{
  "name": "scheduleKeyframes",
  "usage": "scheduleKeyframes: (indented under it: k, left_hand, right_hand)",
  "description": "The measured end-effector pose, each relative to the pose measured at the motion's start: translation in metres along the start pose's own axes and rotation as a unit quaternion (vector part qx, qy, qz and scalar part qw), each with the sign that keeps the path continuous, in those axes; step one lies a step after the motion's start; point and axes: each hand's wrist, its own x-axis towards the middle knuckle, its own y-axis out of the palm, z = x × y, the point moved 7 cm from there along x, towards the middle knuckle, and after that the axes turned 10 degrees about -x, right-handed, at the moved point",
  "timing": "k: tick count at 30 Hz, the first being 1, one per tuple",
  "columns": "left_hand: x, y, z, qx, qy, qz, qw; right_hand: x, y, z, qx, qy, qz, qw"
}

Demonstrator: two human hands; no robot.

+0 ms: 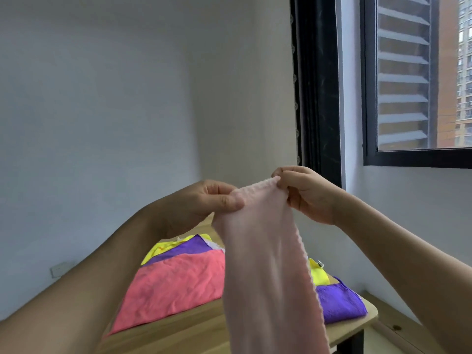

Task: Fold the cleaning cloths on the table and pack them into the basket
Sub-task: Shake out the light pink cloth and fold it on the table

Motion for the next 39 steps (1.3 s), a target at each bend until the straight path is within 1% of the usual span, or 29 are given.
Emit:
scheduleKeyframes:
  k: [1,3,5,7,9,10,11,13,14,15,16,17,18,19,20,22,23,26,28,30,32,34,35,37,39]
  left_hand:
    - [-0.002,0.004,-0.002,-0.006,0.025,-0.007,1.000]
    - [-0.003,0.013,-0.004,0.011,0.048,-0.007,0.999]
    - [-0.005,0.017,-0.001,0.074,0.045,0.001,0.996]
    - [-0.006,0.015,0.004,0.146,0.021,0.000,0.989]
    - [-0.007,0.007,0.002,0.223,0.019,-0.047,0.974]
    - [-0.009,0.000,-0.003,0.271,0.033,-0.098,0.957]
    - [-0.012,-0.006,-0.011,0.324,0.056,-0.158,0.931]
    - [-0.018,-0.013,-0.026,0.427,0.122,-0.253,0.860]
    - [-0.019,-0.012,-0.031,0.485,0.146,-0.274,0.817]
    - [-0.017,-0.011,-0.032,0.541,0.158,-0.280,0.777]
    - [-0.012,-0.010,-0.028,0.588,0.156,-0.278,0.744]
    - [-0.007,-0.011,-0.021,0.623,0.140,-0.272,0.720]
    - [-0.001,-0.013,-0.014,0.650,0.115,-0.264,0.703]
    - [0.004,-0.016,-0.005,0.674,0.084,-0.258,0.687]
    - [0.010,-0.021,0.004,0.695,0.052,-0.251,0.671]
    - [0.021,-0.035,0.018,0.724,-0.010,-0.235,0.648]
    - [0.027,-0.044,0.025,0.729,-0.037,-0.227,0.644]
    - [0.047,-0.064,0.047,0.727,-0.088,-0.211,0.648]
    - [0.064,-0.081,0.059,0.708,-0.112,-0.218,0.662]
    - [0.078,-0.095,0.071,0.678,-0.119,-0.227,0.689]
    - [0.090,-0.105,0.079,0.655,-0.107,-0.240,0.709]
    - [0.095,-0.110,0.083,0.647,-0.093,-0.256,0.712]
    - [0.095,-0.112,0.084,0.649,-0.076,-0.265,0.709]
    - [0.091,-0.115,0.081,0.646,-0.023,-0.286,0.707]
    - [0.082,-0.118,0.071,0.627,0.066,-0.299,0.716]
  right_hand:
    - [0.001,-0.001,-0.003,0.000,0.003,-0.005,1.000]
    - [0.003,-0.004,-0.010,-0.018,0.009,-0.013,1.000]
    - [0.004,-0.006,-0.012,-0.036,0.003,-0.019,0.999]
    - [0.005,-0.011,-0.009,-0.046,-0.008,-0.033,0.998]
    - [0.002,-0.019,-0.006,-0.062,-0.015,-0.061,0.996]
    - [0.001,-0.022,-0.004,-0.073,-0.020,-0.073,0.994]
    - [-0.001,-0.024,-0.003,-0.086,-0.027,-0.083,0.992]
    - [-0.001,-0.026,-0.006,-0.117,-0.027,-0.099,0.988]
    - [0.000,-0.026,-0.008,-0.149,-0.027,-0.110,0.982]
    - [0.002,-0.026,-0.008,-0.205,-0.035,-0.126,0.970]
    - [0.004,-0.024,-0.007,-0.285,-0.051,-0.141,0.947]
    - [0.006,-0.019,-0.005,-0.375,-0.070,-0.149,0.913]
    - [0.009,-0.014,-0.003,-0.456,-0.082,-0.153,0.873]
    - [0.012,-0.009,-0.003,-0.513,-0.089,-0.155,0.840]
    - [0.017,-0.006,-0.006,-0.542,-0.091,-0.157,0.820]
    - [0.029,-0.004,-0.016,-0.560,-0.078,-0.165,0.809]
    - [0.037,-0.003,-0.023,-0.556,-0.068,-0.161,0.812]
    - [0.061,0.003,-0.044,-0.544,-0.044,-0.122,0.829]
    - [0.076,0.002,-0.058,-0.543,-0.010,-0.095,0.834]
    - [0.087,0.001,-0.073,-0.542,0.038,-0.058,0.838]
    - [0.096,0.000,-0.084,-0.548,0.067,-0.027,0.833]
    - [0.103,0.000,-0.089,-0.557,0.068,-0.020,0.828]
    - [0.108,-0.001,-0.089,-0.554,0.056,-0.026,0.830]
    - [0.115,0.000,-0.083,-0.545,-0.001,-0.048,0.837]
    - [0.117,0.002,-0.072,-0.537,-0.068,-0.060,0.838]
